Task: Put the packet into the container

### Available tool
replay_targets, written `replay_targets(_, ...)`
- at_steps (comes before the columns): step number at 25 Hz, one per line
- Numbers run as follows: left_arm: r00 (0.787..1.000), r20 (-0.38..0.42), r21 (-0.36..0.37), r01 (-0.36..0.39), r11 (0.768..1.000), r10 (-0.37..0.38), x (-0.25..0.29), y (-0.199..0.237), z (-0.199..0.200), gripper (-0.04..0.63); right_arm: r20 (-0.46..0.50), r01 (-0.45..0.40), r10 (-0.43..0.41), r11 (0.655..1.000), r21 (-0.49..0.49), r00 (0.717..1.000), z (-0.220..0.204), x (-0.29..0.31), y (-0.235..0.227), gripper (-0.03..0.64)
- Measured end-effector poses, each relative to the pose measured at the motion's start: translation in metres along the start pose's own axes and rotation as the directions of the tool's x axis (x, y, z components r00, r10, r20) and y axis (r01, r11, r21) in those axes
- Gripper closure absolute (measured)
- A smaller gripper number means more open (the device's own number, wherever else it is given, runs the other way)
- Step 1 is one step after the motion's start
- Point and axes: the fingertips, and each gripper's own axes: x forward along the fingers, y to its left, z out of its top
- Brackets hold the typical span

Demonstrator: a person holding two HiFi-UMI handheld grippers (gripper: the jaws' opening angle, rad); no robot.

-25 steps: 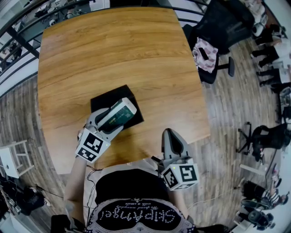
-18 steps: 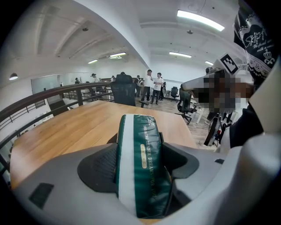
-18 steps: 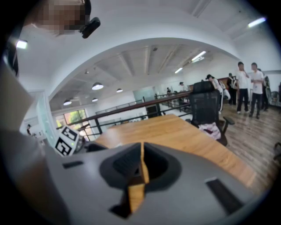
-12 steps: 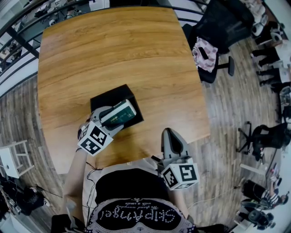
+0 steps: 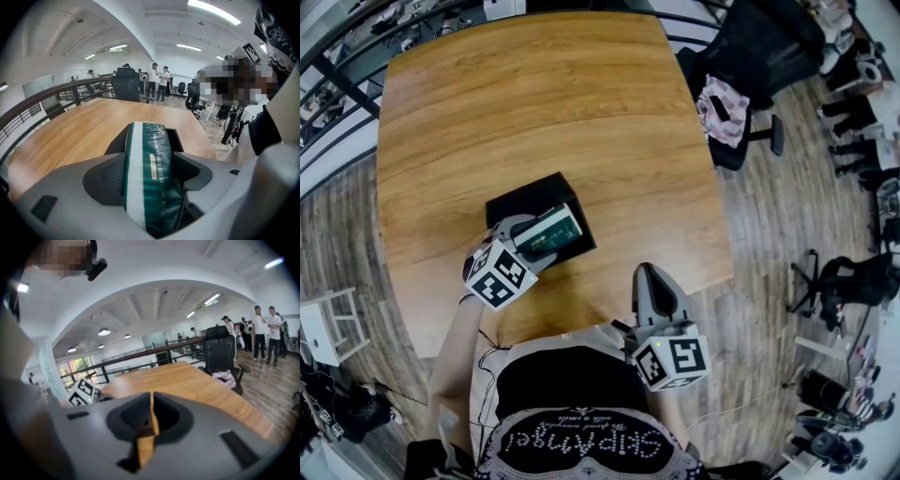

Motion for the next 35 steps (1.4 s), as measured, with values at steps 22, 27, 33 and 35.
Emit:
replay_targets(22,0.987,-0.161,-0.066,0.015,0.998,-0.026,0.022,-0.003,-0.013,0.256,-0.005,-0.013,0.013,1.0,0.001,1.0,-0.004,0.001,0.003,0.575)
replay_targets(27,0.986,-0.162,-0.063,0.015,0.998,-0.025,0.022,-0.003,-0.013,0.256,-0.007,-0.024,0.024,1.0,-0.002,1.0,-0.003,0.002,0.007,0.575)
replay_targets(33,0.987,-0.157,-0.053,0.009,0.999,-0.017,0.023,-0.004,-0.013,0.255,-0.005,-0.021,0.021,1.0,-0.005,1.0,-0.002,0.002,0.004,0.575)
replay_targets(35,0.988,-0.153,-0.046,0.001,0.999,-0.008,0.022,-0.004,-0.014,0.255,-0.005,-0.021,0.021,1.0,-0.006,1.0,-0.002,0.002,0.005,0.575)
